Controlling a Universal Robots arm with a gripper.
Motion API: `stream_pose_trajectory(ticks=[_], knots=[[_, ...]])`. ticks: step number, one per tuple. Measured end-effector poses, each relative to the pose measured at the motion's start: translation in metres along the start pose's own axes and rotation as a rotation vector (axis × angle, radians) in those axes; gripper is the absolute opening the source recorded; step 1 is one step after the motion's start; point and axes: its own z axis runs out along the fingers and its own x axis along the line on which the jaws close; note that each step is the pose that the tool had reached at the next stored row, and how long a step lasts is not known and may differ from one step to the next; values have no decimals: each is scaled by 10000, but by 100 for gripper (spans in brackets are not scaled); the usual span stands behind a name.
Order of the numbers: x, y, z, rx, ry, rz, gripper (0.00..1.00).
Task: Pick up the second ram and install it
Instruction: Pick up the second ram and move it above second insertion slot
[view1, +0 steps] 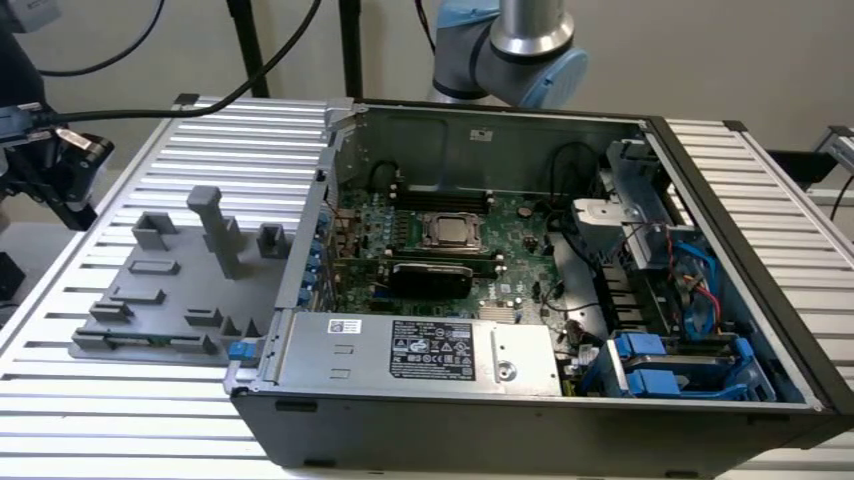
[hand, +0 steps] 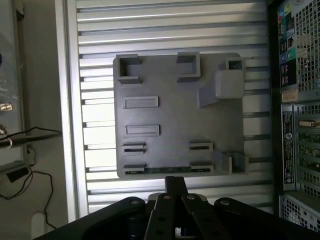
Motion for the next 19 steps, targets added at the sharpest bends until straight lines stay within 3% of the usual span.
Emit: stream_pose_trajectory(ticks=[13, 19], knots=[[0, 0, 1, 1, 5, -50, 11], [0, -1, 26, -4, 53, -967, 11]])
